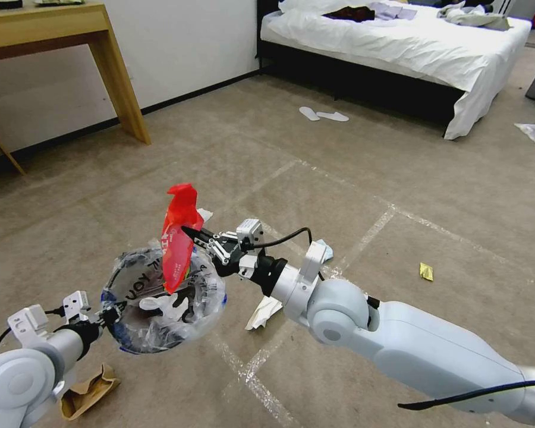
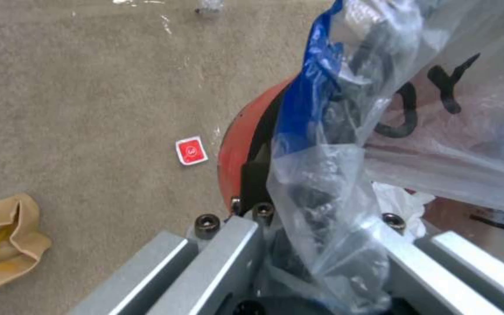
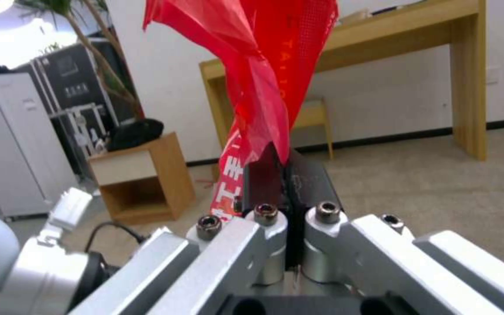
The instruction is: Pick up the trash bin and place the garbage on the floor into it.
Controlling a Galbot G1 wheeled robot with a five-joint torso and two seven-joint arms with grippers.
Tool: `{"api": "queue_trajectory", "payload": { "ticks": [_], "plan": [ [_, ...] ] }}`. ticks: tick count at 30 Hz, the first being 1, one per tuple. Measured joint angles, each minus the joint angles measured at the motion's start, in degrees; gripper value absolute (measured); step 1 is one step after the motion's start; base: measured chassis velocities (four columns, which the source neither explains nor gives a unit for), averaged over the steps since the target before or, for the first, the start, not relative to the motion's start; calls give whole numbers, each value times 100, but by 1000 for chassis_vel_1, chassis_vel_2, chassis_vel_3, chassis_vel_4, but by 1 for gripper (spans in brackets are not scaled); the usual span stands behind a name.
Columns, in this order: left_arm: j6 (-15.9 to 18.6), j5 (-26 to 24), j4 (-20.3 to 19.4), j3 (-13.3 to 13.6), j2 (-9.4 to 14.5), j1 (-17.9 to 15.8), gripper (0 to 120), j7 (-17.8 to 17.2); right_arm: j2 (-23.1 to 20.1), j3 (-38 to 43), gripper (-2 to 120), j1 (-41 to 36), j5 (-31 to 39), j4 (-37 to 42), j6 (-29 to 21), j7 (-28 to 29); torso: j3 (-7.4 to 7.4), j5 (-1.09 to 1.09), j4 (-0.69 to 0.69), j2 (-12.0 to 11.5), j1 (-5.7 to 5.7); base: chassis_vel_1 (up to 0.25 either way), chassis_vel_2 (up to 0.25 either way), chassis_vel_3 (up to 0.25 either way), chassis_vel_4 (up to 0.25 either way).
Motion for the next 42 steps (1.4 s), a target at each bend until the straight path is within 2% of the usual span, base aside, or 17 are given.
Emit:
{"api": "queue_trajectory", "payload": {
  "ticks": [14, 26, 42],
  "plan": [
    [0, -19, 11, 1, 2, 4, 0, 8, 132, -160, 0, -119, -634, -488, 174, -139, 0, 0, 0, 0, 0, 0, 0, 0, 0],
    [0, -25, 10, 1, -4, 1, 0, 15, 196, -248, 0, -161, -901, -740, 320, -236, 0, 0, 0, 0, 0, 0, 0, 0, 0],
    [-1, -24, 1, 13, -42, 10, 0, 18, 758, -581, 0, 72, -1138, -1190, 435, -258, 0, 0, 1, 0, 0, 0, 0, 0, 0]
  ]
}}
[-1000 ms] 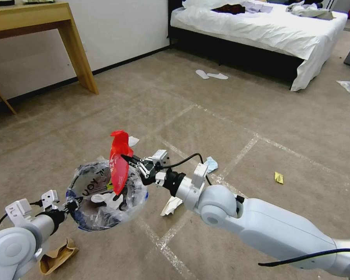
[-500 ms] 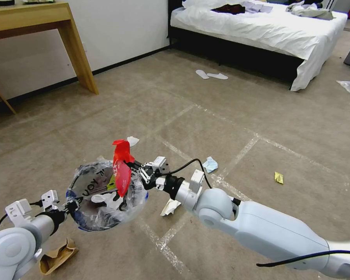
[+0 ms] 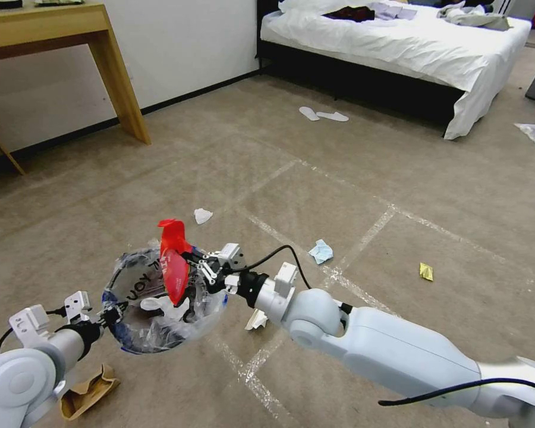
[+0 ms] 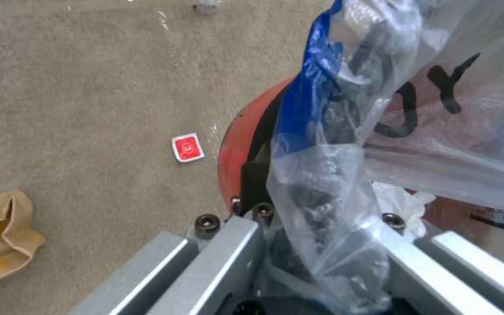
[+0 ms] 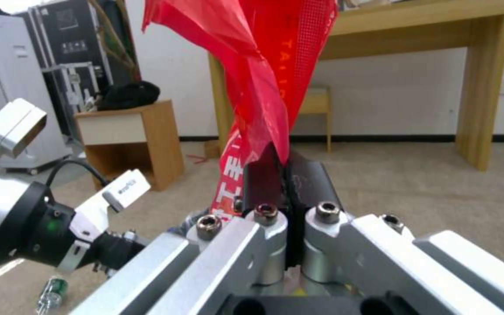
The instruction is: Pick up the trash bin and place the garbage on the floor into it.
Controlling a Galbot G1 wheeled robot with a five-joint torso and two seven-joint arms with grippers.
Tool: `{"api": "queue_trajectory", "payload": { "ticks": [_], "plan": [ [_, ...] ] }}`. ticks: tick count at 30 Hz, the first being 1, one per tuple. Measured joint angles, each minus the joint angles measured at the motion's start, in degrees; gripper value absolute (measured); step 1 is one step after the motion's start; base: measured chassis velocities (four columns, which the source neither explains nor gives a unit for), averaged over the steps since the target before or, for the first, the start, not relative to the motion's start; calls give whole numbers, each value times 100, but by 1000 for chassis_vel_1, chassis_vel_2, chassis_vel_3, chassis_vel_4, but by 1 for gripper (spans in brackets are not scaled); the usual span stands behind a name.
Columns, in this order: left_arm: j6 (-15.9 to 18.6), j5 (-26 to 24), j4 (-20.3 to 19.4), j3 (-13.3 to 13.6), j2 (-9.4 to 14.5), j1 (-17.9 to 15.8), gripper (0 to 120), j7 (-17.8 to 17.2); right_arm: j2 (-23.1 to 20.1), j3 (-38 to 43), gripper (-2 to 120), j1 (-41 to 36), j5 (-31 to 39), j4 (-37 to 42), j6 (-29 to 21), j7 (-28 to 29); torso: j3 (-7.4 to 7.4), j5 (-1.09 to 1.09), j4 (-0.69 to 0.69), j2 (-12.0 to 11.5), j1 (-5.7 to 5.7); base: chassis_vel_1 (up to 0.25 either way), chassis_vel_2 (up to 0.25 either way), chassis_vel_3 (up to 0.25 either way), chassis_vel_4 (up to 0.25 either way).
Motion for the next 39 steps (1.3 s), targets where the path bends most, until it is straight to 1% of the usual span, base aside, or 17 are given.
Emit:
{"api": "queue_trajectory", "payload": {
  "ticks": [5, 10, 16, 20, 30, 39],
  "plan": [
    [0, -74, -27, 0, 9, 6, 0, -35, 188, -89, 0, 99, -139, -187, 67, -54, 0, 0, -1, 0, 0, 0, 0, 0, 0],
    [1, -239, -98, -41, 57, 43, 0, -118, 452, -141, 0, 193, -463, -544, 236, -196, 0, 0, 1, 0, 0, 0, 0, 0, 0],
    [2, -357, -146, -70, 96, 70, 0, -170, 517, -144, 0, 204, -662, -727, 335, -291, 0, 0, -1, 0, 0, 0, 0, 0, 0],
    [4, -469, -176, -81, 122, 80, 0, -227, 680, -145, 0, 173, -936, -975, 469, -371, 0, 0, 0, 0, 0, 0, 0, 0, 0],
    [6, -640, -182, -127, 172, 82, 0, -298, 811, -145, 0, 79, -1374, -1403, 704, -538, 0, 0, 0, 0, 0, 0, 0, 0, 0],
    [7, -703, -196, -151, 192, 72, 0, -325, 821, -165, 0, -6, -1406, -1411, 728, -551, -1, 0, 0, 0, 0, 0, 0, 0, 0]
  ]
}}
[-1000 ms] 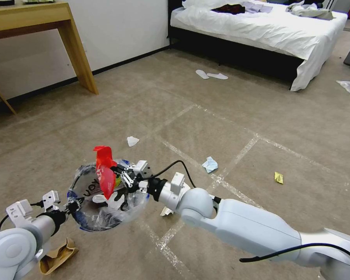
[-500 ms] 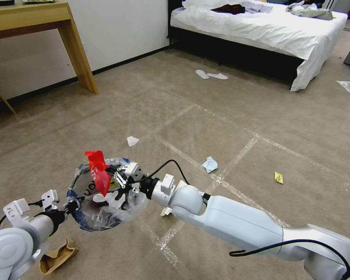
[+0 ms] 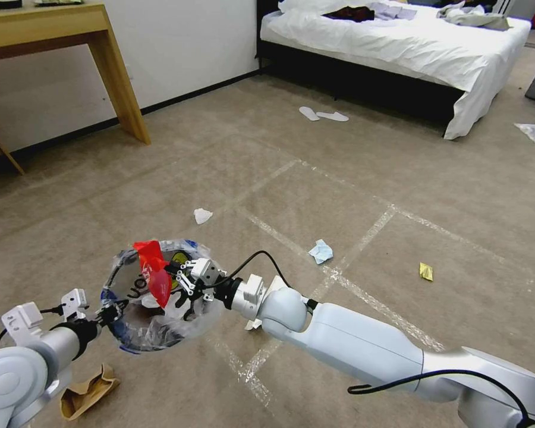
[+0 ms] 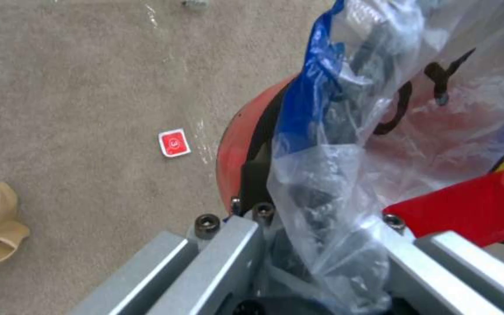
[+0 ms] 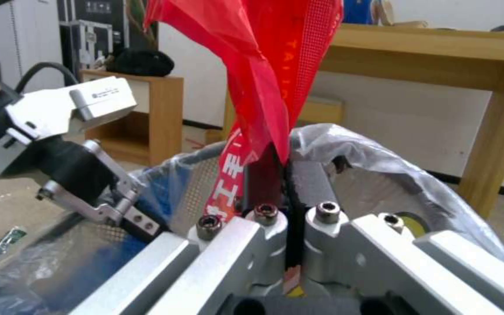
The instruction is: Pick up the trash bin and place the garbage on the floor into it.
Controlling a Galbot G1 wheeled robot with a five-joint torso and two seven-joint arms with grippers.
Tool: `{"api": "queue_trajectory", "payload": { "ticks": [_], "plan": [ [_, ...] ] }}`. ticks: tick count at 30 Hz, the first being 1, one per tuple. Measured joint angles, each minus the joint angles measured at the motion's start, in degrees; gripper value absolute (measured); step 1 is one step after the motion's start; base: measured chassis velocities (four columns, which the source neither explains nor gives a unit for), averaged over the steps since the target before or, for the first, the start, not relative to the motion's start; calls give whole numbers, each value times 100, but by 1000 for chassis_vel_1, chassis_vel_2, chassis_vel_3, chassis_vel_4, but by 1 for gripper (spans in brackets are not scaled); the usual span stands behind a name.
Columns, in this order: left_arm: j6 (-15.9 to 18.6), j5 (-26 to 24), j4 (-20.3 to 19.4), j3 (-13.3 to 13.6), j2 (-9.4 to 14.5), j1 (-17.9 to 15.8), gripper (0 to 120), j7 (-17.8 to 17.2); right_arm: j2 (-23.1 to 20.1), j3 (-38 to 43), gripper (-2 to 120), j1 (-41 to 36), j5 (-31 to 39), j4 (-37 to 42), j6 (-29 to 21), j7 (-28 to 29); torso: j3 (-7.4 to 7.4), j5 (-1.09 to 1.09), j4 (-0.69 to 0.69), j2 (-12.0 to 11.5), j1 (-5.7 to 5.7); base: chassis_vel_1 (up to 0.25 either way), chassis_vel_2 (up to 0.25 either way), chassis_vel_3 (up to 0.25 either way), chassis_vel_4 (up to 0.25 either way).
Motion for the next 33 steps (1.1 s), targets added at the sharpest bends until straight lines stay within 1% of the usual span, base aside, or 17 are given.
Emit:
{"api": "queue_trajectory", "payload": {
  "ticks": [12, 13, 14, 15, 16, 18, 19, 22, 23, 24, 25, 26, 27, 28, 30, 31, 33],
  "plan": [
    [0, -51, 23, -1, 26, -35, 0, -48, -230, -42, 1, -72, 5, 218, -7, 10, 0, 0, -1, 0, 0, 0, 0, 0, 0],
    [0, -58, 24, -1, 28, -35, 0, -52, -248, -58, 7, -81, 7, 237, -9, 13, 0, 0, -1, 0, 0, 0, 0, 0, 0],
    [0, -58, 24, -1, 28, -35, 0, -52, -248, -58, 7, -81, 7, 237, -9, 13, 0, 0, -1, 0, 0, 0, 0, 0, 0],
    [0, -60, 24, -1, 28, -36, 0, -55, -253, -70, 12, -86, 13, 254, -13, 23, 0, 0, -1, 0, 0, 0, 0, 0, 0],
    [0, -60, 24, -1, 28, -36, 0, -55, -253, -70, 12, -86, 13, 254, -13, 23, 0, 0, -1, 0, 0, 0, 0, 0, 0],
    [0, -61, 24, -1, 16, -35, 0, -57, -247, -96, 25, -84, 15, 270, -24, 32, 0, 0, -1, 0, 0, 0, 0, 0, 0],
    [0, -61, 24, -1, 16, -35, 0, -57, -247, -96, 25, -84, 15, 270, -24, 32, 0, 0, -1, 0, 0, 0, 0, 0, 0],
    [0, -45, 26, -1, -11, -25, 0, -55, -231, -111, 42, -66, 15, 270, -28, 40, 0, 0, 0, 0, 0, 0, 0, 0, 0],
    [0, -45, 26, -1, -11, -25, 0, -55, -231, -111, 42, -66, 15, 270, -28, 40, 0, 0, 0, 0, 0, 0, 0, 0, 0],
    [0, -40, 30, -1, -16, -24, 0, -53, -230, -113, 47, -58, 15, 270, -28, 42, 0, 0, 0, 0, 0, 0, 0, 0, 0],
    [0, -40, 30, -1, -16, -24, 0, -53, -230, -113, 47, -58, 15, 270, -28, 42, 0, 0, 0, 0, 0, 0, 0, 0, 0],
    [0, -35, 32, -1, -21, -25, 0, -51, -219, -118, 55, -55, 15, 268, -28, 43, 1, 0, 0, 0, 0, 0, 0, 0, 0],
    [0, -34, 35, 0, -23, -29, 0, -49, -211, -120, 59, -54, 14, 266, -28, 45, 1, 0, 0, 0, 0, 0, 0, 0, 0],
    [0, -34, 35, 0, -23, -29, 0, -49, -211, -120, 59, -54, 14, 266, -28, 45, 1, 0, 0, 0, 0, 0, 0, 0, 0],
    [0, -28, 47, 4, -25, -34, 0, -41, -207, -122, 72, -53, 12, 264, -28, 51, 1, 0, 0, 0, 0, 0, 0, 0, 0],
    [0, -28, 47, 4, -25, -34, 0, -41, -207, -122, 72, -53, 12, 264, -28, 51, 1, 0, 0, 0, 0, 0, 0, 0, 0],
    [0, -13, 59, 13, -28, -37, 0, -36, -216, -122, 82, -46, 1, 257, -27, 54, 1, 0, 0, 0, 0, 0, 0, 0, 0]
  ]
}}
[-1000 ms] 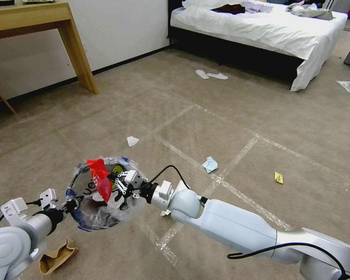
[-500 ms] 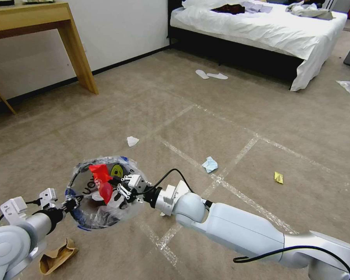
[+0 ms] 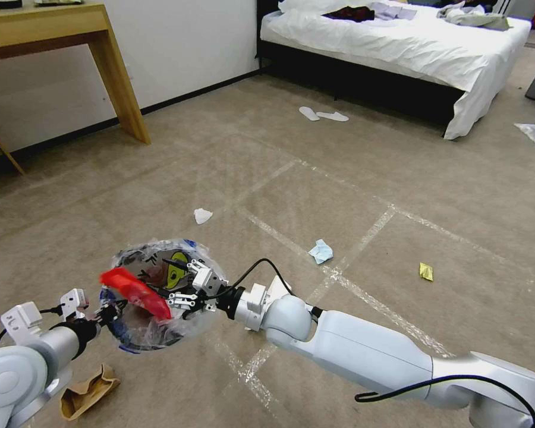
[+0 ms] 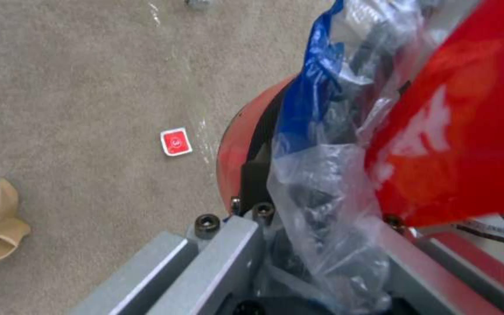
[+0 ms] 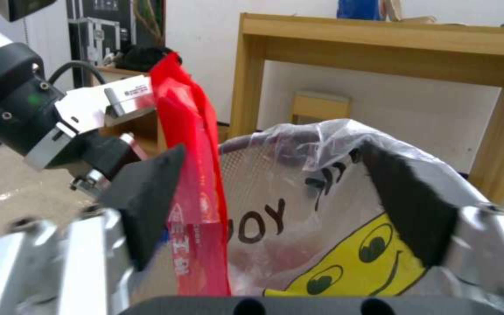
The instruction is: Pick up the trash bin and place the garbage on the floor into it.
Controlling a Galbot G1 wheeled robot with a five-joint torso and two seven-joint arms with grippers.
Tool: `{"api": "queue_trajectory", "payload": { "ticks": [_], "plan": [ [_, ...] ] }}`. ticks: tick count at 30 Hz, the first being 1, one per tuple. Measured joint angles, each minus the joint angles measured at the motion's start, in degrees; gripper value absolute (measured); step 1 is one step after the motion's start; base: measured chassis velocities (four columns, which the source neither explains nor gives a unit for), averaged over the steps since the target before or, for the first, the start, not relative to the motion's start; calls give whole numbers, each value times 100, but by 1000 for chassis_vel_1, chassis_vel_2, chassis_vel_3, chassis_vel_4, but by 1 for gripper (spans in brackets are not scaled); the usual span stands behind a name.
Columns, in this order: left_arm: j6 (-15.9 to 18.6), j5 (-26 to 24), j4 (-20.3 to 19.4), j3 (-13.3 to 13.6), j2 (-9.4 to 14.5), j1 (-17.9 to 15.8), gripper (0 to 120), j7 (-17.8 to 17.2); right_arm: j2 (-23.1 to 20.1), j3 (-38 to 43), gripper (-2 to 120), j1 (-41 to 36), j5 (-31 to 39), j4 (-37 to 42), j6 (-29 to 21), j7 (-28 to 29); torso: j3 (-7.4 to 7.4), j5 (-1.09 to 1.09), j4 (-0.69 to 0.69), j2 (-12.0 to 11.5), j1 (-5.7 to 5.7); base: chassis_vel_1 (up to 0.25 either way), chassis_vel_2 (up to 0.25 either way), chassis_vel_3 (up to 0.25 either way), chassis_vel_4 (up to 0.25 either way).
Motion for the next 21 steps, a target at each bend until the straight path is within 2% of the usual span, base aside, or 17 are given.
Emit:
{"api": "queue_trajectory", "payload": {
  "ticks": [3, 5, 21],
  "plan": [
    [0, 6, 5, 6, -4, -1, 0, 5, -2, 0, 87, 4, -6, -1, 1, 1, 0, 0, 0, 0, 0, 0, 0, 0, 0],
    [0, 24, 22, 15, -13, -9, 0, 16, 6, 0, 98, 21, -7, -2, 3, 7, 0, 0, 0, 0, 0, 0, 0, 0, 0],
    [0, 61, 122, 14, -12, -23, 0, 45, -89, 239, 100, -1, 60, 236, 8, 52, 0, 0, 0, 0, 0, 0, 0, 0, 0]
  ]
}}
